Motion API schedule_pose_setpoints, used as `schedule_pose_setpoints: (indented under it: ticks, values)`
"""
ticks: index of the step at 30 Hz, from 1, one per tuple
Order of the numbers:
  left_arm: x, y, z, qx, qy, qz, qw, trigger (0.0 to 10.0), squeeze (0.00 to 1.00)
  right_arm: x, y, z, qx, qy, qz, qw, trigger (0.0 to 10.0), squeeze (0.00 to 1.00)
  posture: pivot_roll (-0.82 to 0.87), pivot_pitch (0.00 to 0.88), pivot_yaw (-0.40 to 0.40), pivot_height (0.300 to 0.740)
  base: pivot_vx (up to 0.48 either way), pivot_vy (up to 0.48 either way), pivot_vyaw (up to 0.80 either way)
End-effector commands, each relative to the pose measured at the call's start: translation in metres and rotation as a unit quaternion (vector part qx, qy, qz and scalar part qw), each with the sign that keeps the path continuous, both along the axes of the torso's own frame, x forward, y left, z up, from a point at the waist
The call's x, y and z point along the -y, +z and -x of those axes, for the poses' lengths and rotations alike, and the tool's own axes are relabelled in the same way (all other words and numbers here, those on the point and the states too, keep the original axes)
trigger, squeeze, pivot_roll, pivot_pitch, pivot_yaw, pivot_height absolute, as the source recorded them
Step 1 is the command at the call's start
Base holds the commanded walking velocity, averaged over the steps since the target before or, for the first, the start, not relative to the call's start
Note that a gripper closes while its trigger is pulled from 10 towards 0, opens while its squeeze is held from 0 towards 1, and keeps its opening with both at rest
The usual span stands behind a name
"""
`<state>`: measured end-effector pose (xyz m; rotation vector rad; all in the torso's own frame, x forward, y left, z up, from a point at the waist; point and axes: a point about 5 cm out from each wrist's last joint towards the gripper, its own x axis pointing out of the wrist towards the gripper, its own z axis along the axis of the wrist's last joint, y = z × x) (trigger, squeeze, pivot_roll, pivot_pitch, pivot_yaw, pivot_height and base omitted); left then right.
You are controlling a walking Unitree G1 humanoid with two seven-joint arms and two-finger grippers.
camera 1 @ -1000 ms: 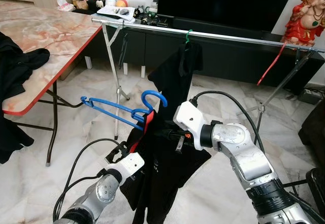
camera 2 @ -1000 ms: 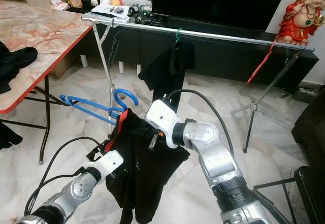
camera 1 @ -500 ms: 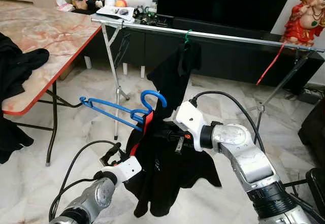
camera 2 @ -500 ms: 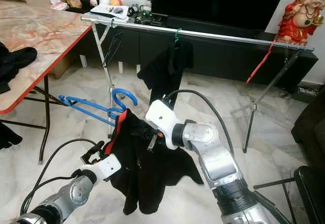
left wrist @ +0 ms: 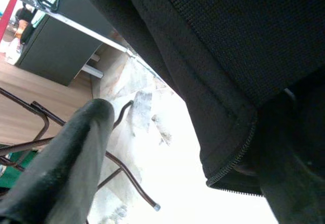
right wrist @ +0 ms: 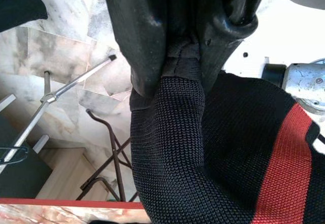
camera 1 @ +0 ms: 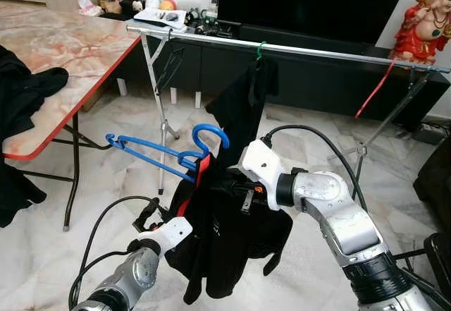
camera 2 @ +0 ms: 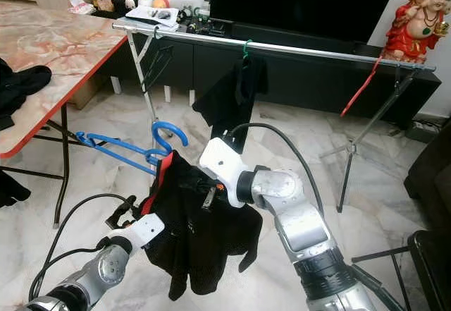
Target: Hang hanger
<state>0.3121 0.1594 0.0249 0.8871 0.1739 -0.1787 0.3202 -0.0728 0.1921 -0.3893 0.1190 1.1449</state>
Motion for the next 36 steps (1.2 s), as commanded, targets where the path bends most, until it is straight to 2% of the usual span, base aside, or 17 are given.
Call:
schedule_pose_setpoints:
  ticks: [1, 36]
  values:
    - [0.0002, -0.0003, -0.0005, 0.0, 0.012, 0.01, 1.0, 0.0, 0.0, -0.002, 0.011, 0.0028, 0.022, 0.007, -0.01, 1.0, 0.0, 0.0, 0.05, 0.075, -0.104, 0.74, 0.0, 0.0, 0.0]
    - [0.0028, 0.0016, -0.0007, 0.004, 0.015, 0.052, 0.999, 0.0, 0.0, -0.0014, 0.0062, 0.0035, 0.013, 0.004, -0.01, 1.0, 0.0, 0.0, 0.05, 0.087, -0.1, 0.74, 0.0, 0.0, 0.0]
